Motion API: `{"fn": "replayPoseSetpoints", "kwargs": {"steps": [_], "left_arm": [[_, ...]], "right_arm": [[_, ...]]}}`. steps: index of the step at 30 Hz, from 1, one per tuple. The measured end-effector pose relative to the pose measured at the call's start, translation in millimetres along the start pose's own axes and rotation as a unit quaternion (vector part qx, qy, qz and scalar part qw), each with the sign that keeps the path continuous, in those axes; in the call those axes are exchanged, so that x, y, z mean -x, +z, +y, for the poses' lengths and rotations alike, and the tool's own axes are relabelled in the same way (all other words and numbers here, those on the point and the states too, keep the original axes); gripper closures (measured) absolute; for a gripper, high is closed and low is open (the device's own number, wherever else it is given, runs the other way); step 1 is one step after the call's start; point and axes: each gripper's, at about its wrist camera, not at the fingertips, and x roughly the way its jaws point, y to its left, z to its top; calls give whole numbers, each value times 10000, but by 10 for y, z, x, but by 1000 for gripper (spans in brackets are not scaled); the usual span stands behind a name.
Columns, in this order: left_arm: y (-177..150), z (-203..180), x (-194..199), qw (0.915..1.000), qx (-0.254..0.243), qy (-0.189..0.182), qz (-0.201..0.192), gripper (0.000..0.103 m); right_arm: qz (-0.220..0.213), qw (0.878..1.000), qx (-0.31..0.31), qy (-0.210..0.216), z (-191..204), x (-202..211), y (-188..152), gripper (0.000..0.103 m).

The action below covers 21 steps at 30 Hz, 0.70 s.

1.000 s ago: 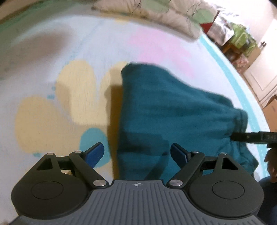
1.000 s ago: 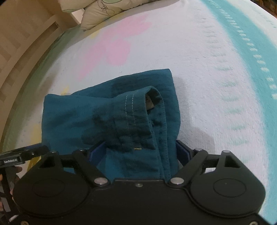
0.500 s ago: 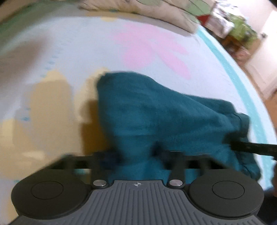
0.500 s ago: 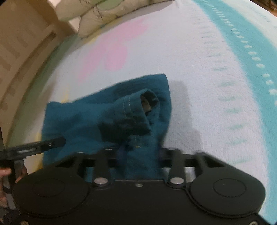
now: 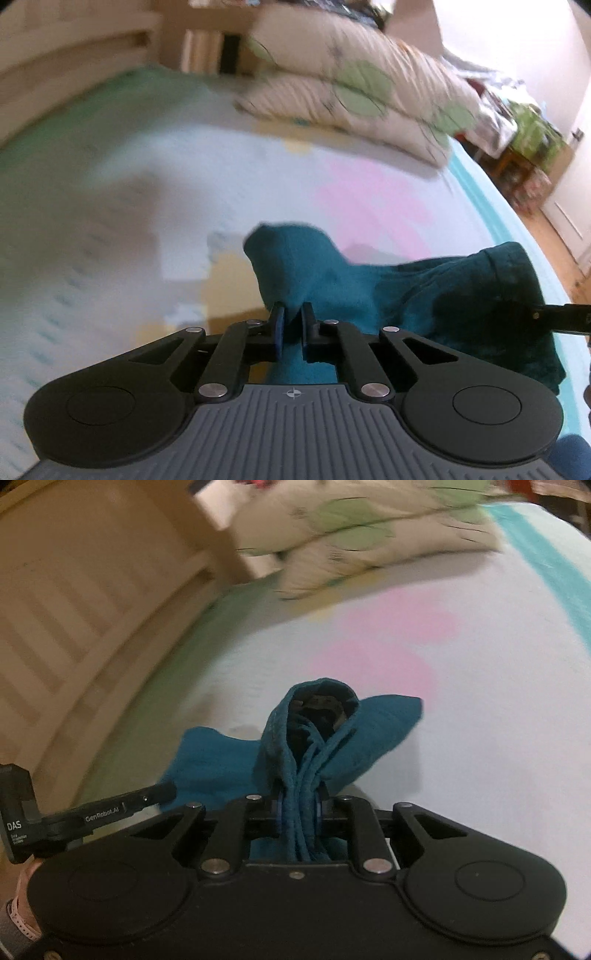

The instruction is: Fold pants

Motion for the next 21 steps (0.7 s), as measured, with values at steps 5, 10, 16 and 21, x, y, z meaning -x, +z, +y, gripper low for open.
{"fn": "replayPoseSetpoints", "kwargs": {"steps": [5, 10, 16, 21], "left_arm": [[275, 413, 85, 9990, 142, 398, -124, 98], [166, 578, 47, 9980, 289, 549, 92, 98], [-54, 398, -144, 9973, 377, -113, 617, 96], [-184, 331, -429, 9918, 624, -625, 922, 74]], "right_arm": [[-49, 9994, 314, 155, 326, -523, 219, 78], [128, 9983, 183, -532, 83, -700, 276, 79], [525, 9925, -596, -930, -606, -529, 68, 79], [517, 9921, -768, -849, -832, -569, -189, 78]]}}
